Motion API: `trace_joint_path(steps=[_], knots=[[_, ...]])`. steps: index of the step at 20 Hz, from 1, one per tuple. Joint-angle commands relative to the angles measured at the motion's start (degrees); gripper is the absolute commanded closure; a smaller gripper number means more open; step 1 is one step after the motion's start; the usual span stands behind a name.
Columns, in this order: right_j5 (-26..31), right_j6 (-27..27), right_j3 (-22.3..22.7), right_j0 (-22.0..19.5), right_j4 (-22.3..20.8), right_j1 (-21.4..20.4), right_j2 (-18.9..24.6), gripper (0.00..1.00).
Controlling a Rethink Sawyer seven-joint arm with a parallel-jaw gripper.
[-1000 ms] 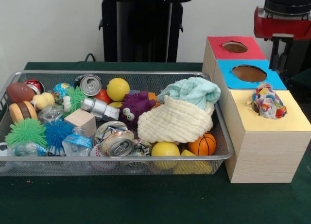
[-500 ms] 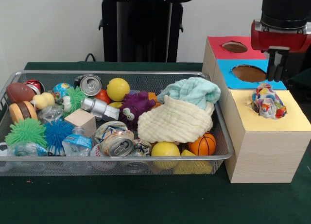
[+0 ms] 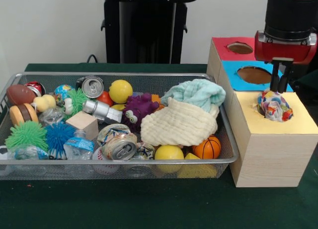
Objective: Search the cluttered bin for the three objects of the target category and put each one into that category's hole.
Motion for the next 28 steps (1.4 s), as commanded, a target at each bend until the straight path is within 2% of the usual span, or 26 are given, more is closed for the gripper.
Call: trace_joint_path(steps=[1,15,23,28], knots=[[-4.0,4.6,2.9,-1.0,-3.3,4.4,2.0,1.0],[-8.6,5.4,3.0,-0.7,-3.8,4.3,1.8,1.0],[-13.9,5.9,-0.5,0.1,-4.7,10.3,0.2,1.0],[-14.7,5.4,-2.8,0.8,-4.5,13.5,-1.2,1.0]])
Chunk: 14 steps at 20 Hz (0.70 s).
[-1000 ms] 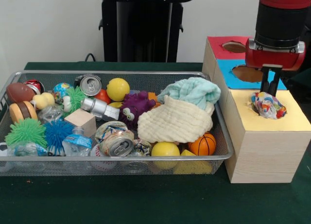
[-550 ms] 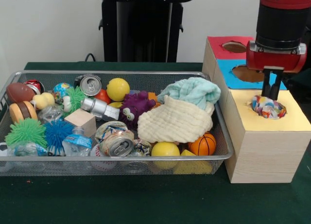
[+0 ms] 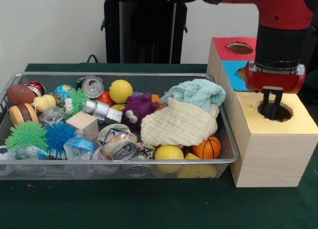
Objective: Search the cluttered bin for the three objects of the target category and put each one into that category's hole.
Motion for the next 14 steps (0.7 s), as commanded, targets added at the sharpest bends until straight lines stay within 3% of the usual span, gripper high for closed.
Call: trace_joint_path(steps=[1,10,14], knots=[[-2.0,5.3,-2.4,0.2,-3.4,7.8,-0.2,1.0],[-4.1,4.5,-4.6,-0.2,-3.3,12.2,-0.4,1.0],[-3.3,3.9,-3.5,-0.7,-3.5,10.8,0.3,1.0]])
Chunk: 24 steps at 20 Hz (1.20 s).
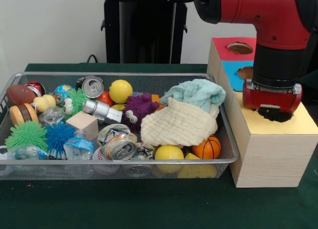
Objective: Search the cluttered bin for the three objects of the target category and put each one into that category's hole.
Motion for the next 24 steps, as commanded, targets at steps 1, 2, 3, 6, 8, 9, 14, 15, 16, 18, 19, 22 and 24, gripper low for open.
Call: trace_joint_path(steps=[1,2,3,6,8,9,14,15,16,18,19,22,24], knots=[[0.0,3.7,1.8,-1.7,-3.4,5.4,2.0,1.0],[1.2,3.6,3.0,-1.8,-3.3,3.7,2.1,1.0],[2.2,3.4,4.5,-2.1,-3.1,1.7,2.5,1.0],[6.0,2.1,8.8,-2.9,-2.7,-5.1,3.6,1.0],[8.7,1.5,11.2,-3.2,-2.1,-10.0,3.7,1.0],[9.5,1.5,12.6,-3.3,-1.7,-12.5,3.6,1.0],[12.7,0.8,13.6,-2.2,-2.4,-20.8,0.8,1.0],[12.8,1.2,13.3,-1.6,-2.9,-21.6,-0.2,1.0],[12.9,1.6,13.0,-1.0,-3.4,-22.4,-1.3,1.0],[10.8,1.0,13.0,-1.1,-4.4,-23.7,-1.5,1.0],[9.6,0.8,12.9,-0.9,-5.1,-24.0,-1.8,1.0],[5.5,1.1,12.9,-0.6,-7.2,-24.7,-2.7,1.0],[3.4,1.7,13.2,-1.1,-8.0,-25.1,-2.8,1.0]])
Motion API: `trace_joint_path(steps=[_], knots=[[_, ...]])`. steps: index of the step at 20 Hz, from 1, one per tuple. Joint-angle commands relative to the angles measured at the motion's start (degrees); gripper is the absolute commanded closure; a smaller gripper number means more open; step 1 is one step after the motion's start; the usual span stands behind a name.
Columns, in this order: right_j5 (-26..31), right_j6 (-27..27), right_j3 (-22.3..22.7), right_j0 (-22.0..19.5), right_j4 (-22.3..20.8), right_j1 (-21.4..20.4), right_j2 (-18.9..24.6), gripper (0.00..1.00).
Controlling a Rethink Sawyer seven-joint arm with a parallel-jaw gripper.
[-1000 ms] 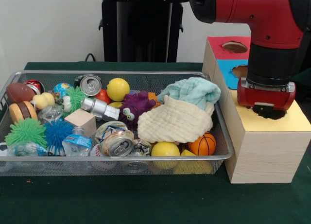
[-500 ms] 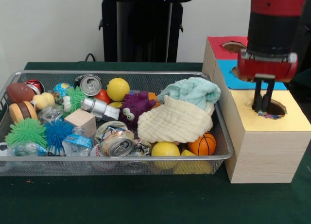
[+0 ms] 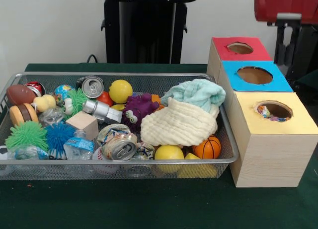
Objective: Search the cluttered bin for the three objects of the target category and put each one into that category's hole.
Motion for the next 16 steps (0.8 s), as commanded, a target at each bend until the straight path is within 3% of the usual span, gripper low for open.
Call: trace_joint_path(steps=[1,4,16], knots=[[-1.3,1.3,5.4,-1.4,-6.3,-5.1,-0.8,1.0],[-2.1,-1.3,6.5,-3.6,-8.2,-7.0,0.9,1.0],[-11.5,1.0,9.1,-7.6,-15.2,-8.8,2.3,1.0]])
